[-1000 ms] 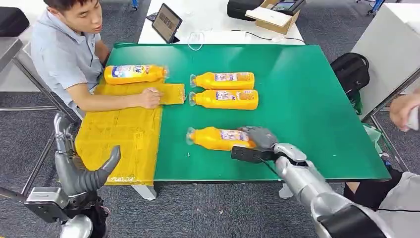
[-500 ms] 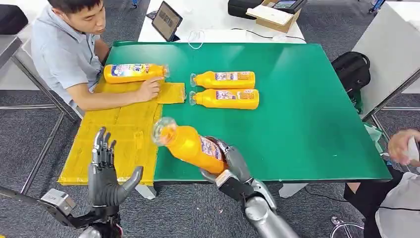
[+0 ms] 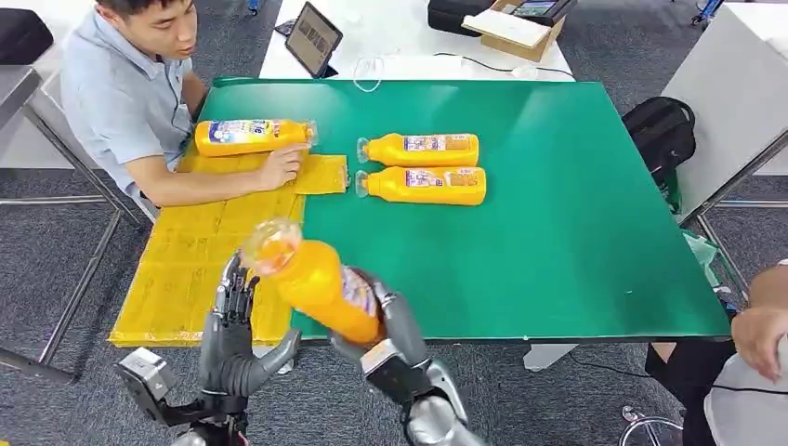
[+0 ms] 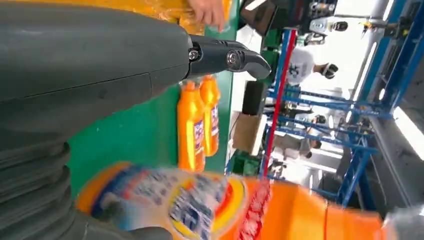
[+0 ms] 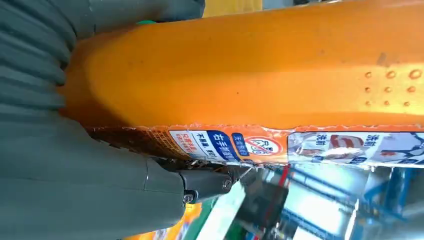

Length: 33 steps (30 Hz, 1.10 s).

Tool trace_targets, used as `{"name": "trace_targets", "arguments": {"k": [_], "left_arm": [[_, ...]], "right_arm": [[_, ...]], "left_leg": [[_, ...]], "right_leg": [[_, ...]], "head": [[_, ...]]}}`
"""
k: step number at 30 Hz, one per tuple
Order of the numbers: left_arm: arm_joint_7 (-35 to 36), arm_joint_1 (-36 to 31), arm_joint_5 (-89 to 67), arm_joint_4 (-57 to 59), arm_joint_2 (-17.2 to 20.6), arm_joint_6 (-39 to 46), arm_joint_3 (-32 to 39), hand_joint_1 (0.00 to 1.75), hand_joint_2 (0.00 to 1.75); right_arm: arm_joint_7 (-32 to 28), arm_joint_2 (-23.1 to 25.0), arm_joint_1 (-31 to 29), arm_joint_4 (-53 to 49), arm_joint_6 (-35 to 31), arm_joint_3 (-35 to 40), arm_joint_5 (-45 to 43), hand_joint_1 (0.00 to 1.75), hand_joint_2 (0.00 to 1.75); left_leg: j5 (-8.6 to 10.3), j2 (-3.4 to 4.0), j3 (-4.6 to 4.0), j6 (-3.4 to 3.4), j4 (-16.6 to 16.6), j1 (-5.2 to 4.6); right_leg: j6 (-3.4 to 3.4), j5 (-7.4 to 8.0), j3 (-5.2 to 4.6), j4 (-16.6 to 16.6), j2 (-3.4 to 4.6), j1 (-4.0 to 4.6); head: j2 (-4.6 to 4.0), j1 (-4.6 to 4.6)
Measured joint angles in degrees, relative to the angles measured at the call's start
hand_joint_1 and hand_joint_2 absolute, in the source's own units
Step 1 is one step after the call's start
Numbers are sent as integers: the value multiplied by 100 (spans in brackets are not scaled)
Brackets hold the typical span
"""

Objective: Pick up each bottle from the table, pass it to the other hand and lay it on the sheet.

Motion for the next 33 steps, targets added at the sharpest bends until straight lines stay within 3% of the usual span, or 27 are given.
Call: {"name": "trace_targets", "arguments": {"k": [12,23,24,25,26,27,33], "left_arm": [[120,-200,55,74,136,-404,-147,0,175],[118,-205,92,74,284,-815,-171,0,175],[133,-202,59,79,306,-846,-175,7,175],[179,-211,26,92,319,-879,-177,99,175],[254,-231,-9,125,337,-918,-184,99,175],[333,-259,-9,179,352,-971,-197,175,175],[577,-468,140,518,422,-1237,-260,175,175]], "right_arm": [[-9,190,-624,1150,70,698,238,175,175],[-31,188,-932,1530,-24,811,85,175,175],[-31,177,-962,1546,-20,807,103,175,175],[-31,164,-979,1552,-9,807,118,175,175],[-31,164,-987,1552,-4,807,127,175,175],[-28,164,-995,1552,-2,807,138,175,175],[-20,162,-1010,1555,-11,813,118,175,175]], "left_leg": [[3,1,3,-1,0,0],[3,0,2,-1,1,0],[3,1,2,-1,1,0],[3,0,3,-1,1,0],[3,0,3,-1,1,0],[3,0,3,-1,1,0],[3,-1,2,-1,0,0]], "right_leg": [[0,2,2,1,0,1],[0,2,0,1,0,0],[0,2,0,1,0,0],[0,2,1,1,0,0],[0,2,1,1,0,0],[0,2,1,1,0,0],[0,2,3,3,0,1]], "head": [[0,0],[0,2],[0,0],[0,2],[0,2],[0,2],[0,2]]}}
